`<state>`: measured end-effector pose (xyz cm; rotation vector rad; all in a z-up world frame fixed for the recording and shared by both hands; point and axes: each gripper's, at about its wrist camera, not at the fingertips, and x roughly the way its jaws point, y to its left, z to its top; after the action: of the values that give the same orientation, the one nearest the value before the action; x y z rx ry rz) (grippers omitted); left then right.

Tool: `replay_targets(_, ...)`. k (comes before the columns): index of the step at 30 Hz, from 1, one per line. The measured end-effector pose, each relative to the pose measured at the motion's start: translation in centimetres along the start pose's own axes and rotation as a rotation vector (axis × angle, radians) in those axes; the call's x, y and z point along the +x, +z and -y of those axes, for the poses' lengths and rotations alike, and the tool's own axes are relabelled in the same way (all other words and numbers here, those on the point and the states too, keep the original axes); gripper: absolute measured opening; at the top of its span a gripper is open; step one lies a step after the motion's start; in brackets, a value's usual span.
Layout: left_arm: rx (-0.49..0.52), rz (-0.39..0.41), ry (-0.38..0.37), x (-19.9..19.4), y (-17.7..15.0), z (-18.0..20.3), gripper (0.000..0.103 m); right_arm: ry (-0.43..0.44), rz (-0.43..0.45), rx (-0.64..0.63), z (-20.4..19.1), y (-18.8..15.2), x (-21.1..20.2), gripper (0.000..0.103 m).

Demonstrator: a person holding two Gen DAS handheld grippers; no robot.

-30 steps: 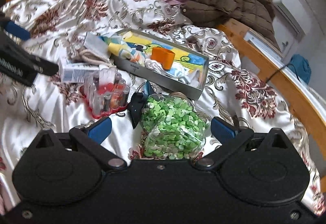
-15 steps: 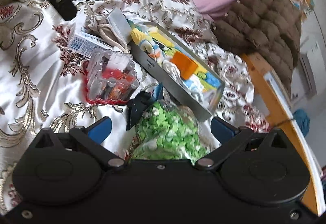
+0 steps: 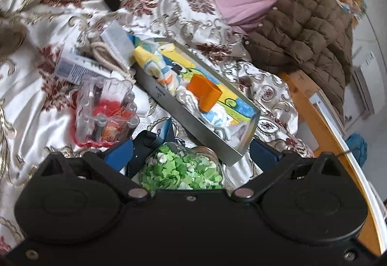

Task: Organize soft objects
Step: 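Grasp the grey cloth with the left tool while the right tool grasps the striped sock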

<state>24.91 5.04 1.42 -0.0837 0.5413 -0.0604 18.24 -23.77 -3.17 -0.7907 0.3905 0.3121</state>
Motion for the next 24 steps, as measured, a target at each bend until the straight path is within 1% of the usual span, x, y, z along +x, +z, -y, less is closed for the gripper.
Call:
replay_targets(3, 0.047, 0.004, -0.015, 1.2, 0.3, 0.3, 0.102, 0.02, -0.009, -0.058, -0.4, 0.0, 0.7, 0.093)
replay_targets(5, 0.094, 0.011, -0.022, 1.8, 0.2, 0.6, 0.102, 0.045, -0.022, -0.084, -0.6, 0.2, 1.4, 0.084)
replay_targets(6, 0.122, 0.015, -0.023, 2.2, 0.3, 0.8, 0.102, 0.059, -0.028, -0.093, -0.7, 0.4, 1.8, 0.082)
replay_targets(8, 0.179, 0.024, -0.029, 2.9, 0.4, 1.0, 0.102, 0.084, -0.034, -0.112, -1.1, 0.7, 2.5, 0.075)
replay_targets(9, 0.203, 0.026, -0.037, 3.3, 0.5, 1.0, 0.101, 0.095, -0.036, -0.124, -1.3, 0.8, 2.8, 0.074)
replay_targets(12, 0.234, 0.018, -0.071, 4.3, 0.5, 0.7, 0.098, 0.134, -0.049, -0.173, -1.7, 1.2, 4.1, 0.066)
replay_targets(14, 0.229, -0.001, -0.085, 5.0, 0.4, 0.5, 0.097, 0.14, -0.06, -0.202, -1.9, 1.4, 4.7, 0.061)
replay_targets(17, 0.207, -0.023, -0.072, 5.8, 0.4, 0.2, 0.09, 0.177, -0.084, -0.219, -2.4, 1.8, 5.7, 0.058)
replay_targets(18, 0.186, -0.027, -0.066, 5.9, 0.4, 0.1, 0.087, 0.182, -0.093, -0.232, -2.7, 1.9, 6.1, 0.057)
replay_targets(21, 0.128, -0.05, -0.085, 6.3, 0.6, -0.4, 0.08, 0.194, -0.121, -0.27, -3.5, 2.0, 7.2, 0.051)
replay_targets(22, 0.112, -0.058, -0.09, 6.5, 0.5, -0.6, 0.077, 0.195, -0.129, -0.278, -3.7, 2.1, 7.6, 0.046)
replay_targets(23, 0.1, -0.068, -0.093, 6.7, 0.5, -0.8, 0.075, 0.197, -0.135, -0.281, -3.9, 2.2, 7.8, 0.038)
replay_targets(24, 0.093, -0.075, -0.095, 6.8, 0.5, -1.0, 0.071, 0.197, -0.144, -0.284, -4.2, 2.2, 8.2, 0.036)
